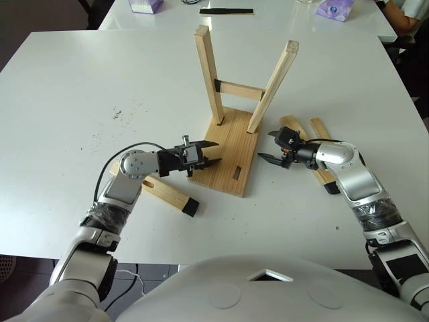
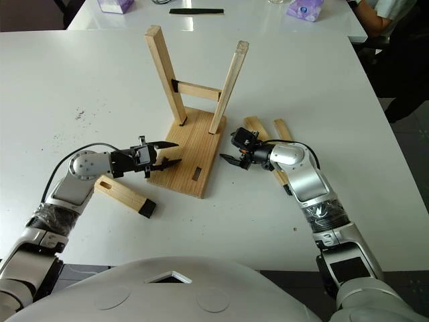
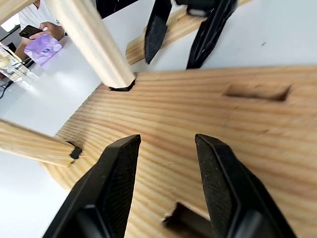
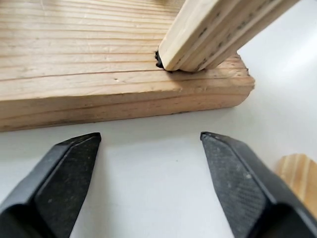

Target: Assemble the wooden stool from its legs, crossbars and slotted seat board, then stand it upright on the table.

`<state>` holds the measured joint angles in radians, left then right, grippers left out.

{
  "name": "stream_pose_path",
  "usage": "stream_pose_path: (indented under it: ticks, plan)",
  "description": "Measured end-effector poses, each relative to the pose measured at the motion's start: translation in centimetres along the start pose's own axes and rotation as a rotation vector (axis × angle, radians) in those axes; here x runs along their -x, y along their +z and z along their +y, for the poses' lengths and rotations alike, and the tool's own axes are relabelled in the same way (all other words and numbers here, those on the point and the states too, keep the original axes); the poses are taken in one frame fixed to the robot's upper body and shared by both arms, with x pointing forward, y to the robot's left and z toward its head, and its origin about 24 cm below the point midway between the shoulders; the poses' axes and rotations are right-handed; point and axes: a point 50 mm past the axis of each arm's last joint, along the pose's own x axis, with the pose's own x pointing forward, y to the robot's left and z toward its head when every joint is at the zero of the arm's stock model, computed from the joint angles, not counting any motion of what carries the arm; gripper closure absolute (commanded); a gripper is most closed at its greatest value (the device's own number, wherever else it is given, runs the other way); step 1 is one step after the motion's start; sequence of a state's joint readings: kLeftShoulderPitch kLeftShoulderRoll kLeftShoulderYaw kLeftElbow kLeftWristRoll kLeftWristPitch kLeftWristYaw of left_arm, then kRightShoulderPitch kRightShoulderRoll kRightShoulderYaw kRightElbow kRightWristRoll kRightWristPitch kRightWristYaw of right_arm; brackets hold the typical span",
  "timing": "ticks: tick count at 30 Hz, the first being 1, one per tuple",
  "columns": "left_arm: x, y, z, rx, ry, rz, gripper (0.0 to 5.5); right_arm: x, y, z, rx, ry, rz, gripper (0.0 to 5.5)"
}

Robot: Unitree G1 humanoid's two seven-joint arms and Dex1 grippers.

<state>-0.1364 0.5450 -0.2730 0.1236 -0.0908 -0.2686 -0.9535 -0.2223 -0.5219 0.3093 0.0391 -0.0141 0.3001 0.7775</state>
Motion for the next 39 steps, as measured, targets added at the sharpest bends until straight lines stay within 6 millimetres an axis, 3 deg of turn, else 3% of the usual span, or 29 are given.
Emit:
stream_pose_path:
  ticks: [2, 5, 8, 12, 15, 21, 27, 35, 39]
  plan:
    - [0.1, 0.9, 0.7, 0.035, 0.062, -0.036, 3.44, 0.0, 0.0, -0.1, 0.006, 0.000, 0.002, 1.75]
    - [1.5, 2.2, 4.0, -0.014, 0.244, -0.048, 3.44, 0.2, 0.0, -0.2, 0.013, 0.002, 0.007, 1.75]
    - [3.1, 1.3, 5.7, -0.122, 0.324, 0.061, 3.44, 0.4, 0.0, 0.0, 0.030, 0.016, 0.009, 1.75]
    - [5.2, -2.6, 4.6, -0.209, 0.265, 0.290, 3.44, 0.5, 0.0, 0.1, 0.052, 0.027, 0.011, 1.75]
    - [4.9, -4.0, 3.1, -0.310, 0.177, 0.350, 3.44, 0.5, 0.0, 0.0, 0.061, 0.025, 0.016, 1.75]
    - [2.0, -2.9, 1.5, -0.289, 0.100, 0.210, 3.44, 0.3, 0.2, 0.0, 0.061, 0.028, 0.012, 1.75]
    - [1.4, -2.2, 0.2, -0.243, 0.036, 0.171, 3.44, 0.7, -0.1, -0.7, 0.067, 0.002, 0.039, 1.75]
    - [1.6, -2.0, 0.5, -0.215, 0.074, 0.170, 3.44, 0.8, 0.0, -0.9, 0.074, -0.001, 0.038, 1.75]
    - [3.8, 1.3, 2.8, -0.256, 0.223, 0.104, 3.44, 2.3, 1.0, -0.6, 0.117, 0.010, 0.003, 1.75]
